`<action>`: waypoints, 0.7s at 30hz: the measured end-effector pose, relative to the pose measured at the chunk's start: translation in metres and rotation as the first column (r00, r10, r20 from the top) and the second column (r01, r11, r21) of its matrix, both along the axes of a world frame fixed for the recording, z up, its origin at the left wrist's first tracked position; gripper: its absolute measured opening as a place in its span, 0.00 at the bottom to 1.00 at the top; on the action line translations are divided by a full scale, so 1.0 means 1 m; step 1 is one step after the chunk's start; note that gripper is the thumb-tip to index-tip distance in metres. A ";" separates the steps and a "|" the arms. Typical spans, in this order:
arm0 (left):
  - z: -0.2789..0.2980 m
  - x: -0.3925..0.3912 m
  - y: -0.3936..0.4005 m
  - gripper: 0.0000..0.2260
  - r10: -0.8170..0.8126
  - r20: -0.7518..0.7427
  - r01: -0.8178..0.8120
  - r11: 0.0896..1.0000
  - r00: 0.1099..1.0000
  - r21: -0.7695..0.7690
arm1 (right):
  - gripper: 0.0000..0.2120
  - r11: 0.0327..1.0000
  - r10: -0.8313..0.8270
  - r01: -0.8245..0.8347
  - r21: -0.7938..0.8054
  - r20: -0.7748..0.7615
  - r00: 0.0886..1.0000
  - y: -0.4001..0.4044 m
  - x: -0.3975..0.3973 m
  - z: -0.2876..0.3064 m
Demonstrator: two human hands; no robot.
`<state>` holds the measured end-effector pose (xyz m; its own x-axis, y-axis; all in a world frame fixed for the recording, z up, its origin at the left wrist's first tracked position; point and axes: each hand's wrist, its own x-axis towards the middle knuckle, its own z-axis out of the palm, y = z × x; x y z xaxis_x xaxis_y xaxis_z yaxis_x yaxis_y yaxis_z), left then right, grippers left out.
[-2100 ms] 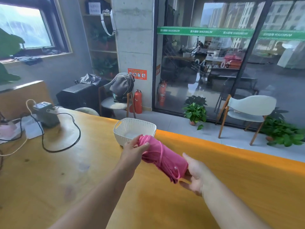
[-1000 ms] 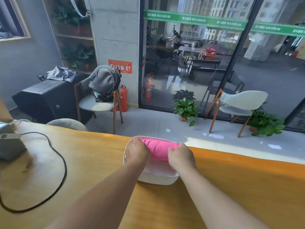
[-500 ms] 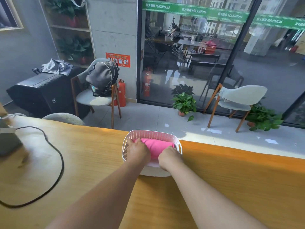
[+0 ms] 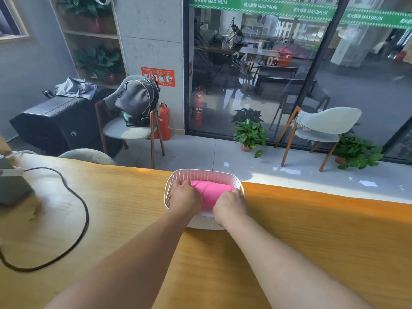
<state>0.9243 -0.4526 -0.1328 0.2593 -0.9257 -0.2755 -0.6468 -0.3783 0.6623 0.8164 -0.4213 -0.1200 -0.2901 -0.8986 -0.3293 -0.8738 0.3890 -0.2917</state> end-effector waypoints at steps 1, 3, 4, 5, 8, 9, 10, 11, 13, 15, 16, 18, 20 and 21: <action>-0.001 0.001 -0.001 0.20 0.006 -0.009 -0.006 1.000 1.000 -0.019 | 0.25 1.000 -0.004 0.004 -0.023 0.002 1.000 0.000 -0.002 0.002; 0.000 0.004 0.003 0.16 0.002 -0.024 -0.005 0.993 1.000 -0.118 | 0.21 0.997 -0.009 0.010 -0.073 0.016 1.000 0.004 -0.004 0.009; 0.003 0.005 0.008 0.13 0.005 -0.033 -0.010 0.984 0.999 -0.177 | 0.20 0.994 -0.002 0.005 -0.110 0.024 1.000 0.007 -0.004 0.014; 0.006 0.006 0.011 0.10 0.006 -0.039 -0.015 0.972 0.999 -0.235 | 0.19 0.988 0.007 -0.002 -0.152 0.030 1.000 0.011 -0.005 0.019; 0.030 0.005 0.029 0.15 -0.007 -0.085 -0.024 0.934 0.996 -0.357 | 0.16 0.960 0.024 -0.005 -0.280 0.063 0.998 0.025 -0.008 0.030; 0.037 0.004 0.035 0.19 -0.025 -0.086 -0.011 0.919 0.996 -0.393 | 0.17 0.951 0.027 0.001 -0.309 0.085 0.996 0.032 -0.010 0.034; 0.045 0.000 0.043 0.21 -0.044 -0.095 0.000 0.907 0.995 -0.420 | 0.19 0.944 0.023 0.021 -0.328 0.130 0.991 0.041 -0.013 0.036; 0.052 -0.005 0.052 0.23 -0.066 -0.106 0.013 0.897 0.992 -0.441 | 0.20 0.934 0.022 0.045 -0.355 0.183 0.983 0.052 -0.016 0.038; 0.061 -0.020 0.071 0.22 -0.125 -0.140 0.051 0.896 0.982 -0.441 | 0.23 0.915 0.003 0.125 -0.384 0.316 0.949 0.078 -0.026 0.043; 0.065 -0.038 0.094 0.21 -0.198 -0.167 0.109 0.897 0.966 -0.429 | 0.25 0.903 -0.048 0.229 -0.365 0.444 0.895 0.103 -0.041 0.047; 0.065 -0.050 0.106 0.20 -0.232 -0.191 0.131 0.893 0.954 -0.429 | 0.26 0.895 -0.082 0.280 -0.346 0.490 0.868 0.115 -0.051 0.048; 0.064 -0.074 0.131 0.20 -0.256 -0.219 0.147 0.898 0.942 -0.415 | 0.26 0.872 -0.128 0.356 -0.336 0.546 0.828 0.137 -0.074 0.052; 0.066 -0.103 0.160 0.20 -0.259 -0.228 0.153 0.904 0.939 -0.399 | 0.25 0.839 -0.155 0.419 -0.347 0.585 0.796 0.164 -0.100 0.059; 0.069 -0.122 0.178 0.19 -0.276 -0.247 0.161 0.902 0.929 -0.401 | 0.24 0.819 -0.168 0.448 -0.358 0.596 0.785 0.182 -0.118 0.064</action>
<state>0.8020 -0.2747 -0.0634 0.0001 -0.9979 0.0643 -0.4405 0.0577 0.8959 0.6988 -0.2393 -0.0562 -0.4890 -0.8678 -0.0877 -0.3868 0.3059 -0.8700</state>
